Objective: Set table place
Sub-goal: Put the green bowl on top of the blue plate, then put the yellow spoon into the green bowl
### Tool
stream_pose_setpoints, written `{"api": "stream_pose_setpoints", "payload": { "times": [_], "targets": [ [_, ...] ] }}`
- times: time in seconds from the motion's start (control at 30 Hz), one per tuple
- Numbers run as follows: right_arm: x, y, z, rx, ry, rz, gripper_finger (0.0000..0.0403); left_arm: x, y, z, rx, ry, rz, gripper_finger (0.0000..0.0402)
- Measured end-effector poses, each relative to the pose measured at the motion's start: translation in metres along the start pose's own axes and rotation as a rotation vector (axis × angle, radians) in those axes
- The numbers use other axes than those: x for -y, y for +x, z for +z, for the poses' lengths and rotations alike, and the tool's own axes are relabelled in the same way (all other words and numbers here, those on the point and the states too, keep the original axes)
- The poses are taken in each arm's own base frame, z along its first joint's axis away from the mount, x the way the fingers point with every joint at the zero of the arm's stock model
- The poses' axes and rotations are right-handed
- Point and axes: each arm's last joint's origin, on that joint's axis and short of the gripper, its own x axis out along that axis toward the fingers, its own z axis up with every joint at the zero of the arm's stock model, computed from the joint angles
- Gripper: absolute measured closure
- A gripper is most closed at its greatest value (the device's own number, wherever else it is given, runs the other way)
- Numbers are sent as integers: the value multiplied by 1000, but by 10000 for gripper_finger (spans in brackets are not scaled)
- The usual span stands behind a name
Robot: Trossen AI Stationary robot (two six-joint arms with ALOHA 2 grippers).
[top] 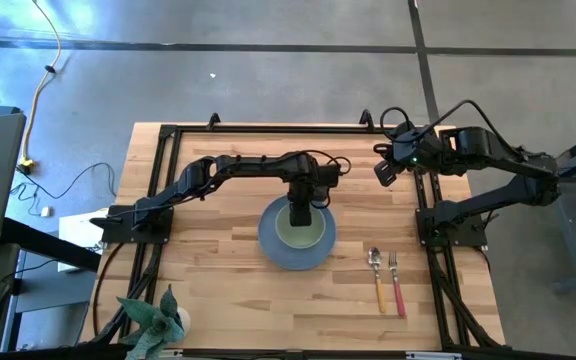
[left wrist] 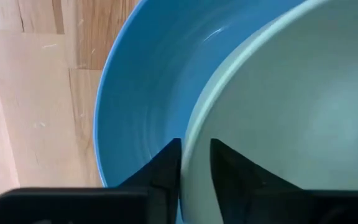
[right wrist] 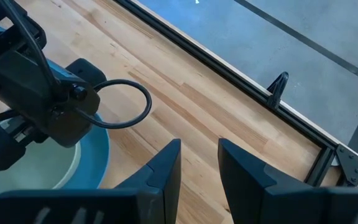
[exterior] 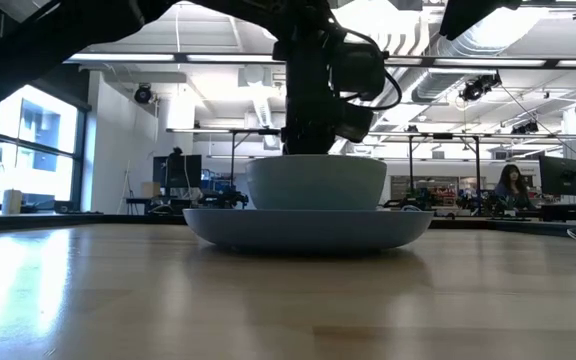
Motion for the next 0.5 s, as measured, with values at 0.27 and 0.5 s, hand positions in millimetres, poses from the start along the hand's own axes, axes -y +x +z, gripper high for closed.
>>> {"api": "stream_pose_setpoints", "payload": {
  "times": [0.27, 0.5],
  "targets": [
    [0, 0, 0, 0, -5, 0, 304, 3, -15, 0, 4, -26, -37, 252],
    [0, 0, 0, 6, -2, -10, 304, 15, -58, 3, 137, -23, -22, 209]
  ]
}}
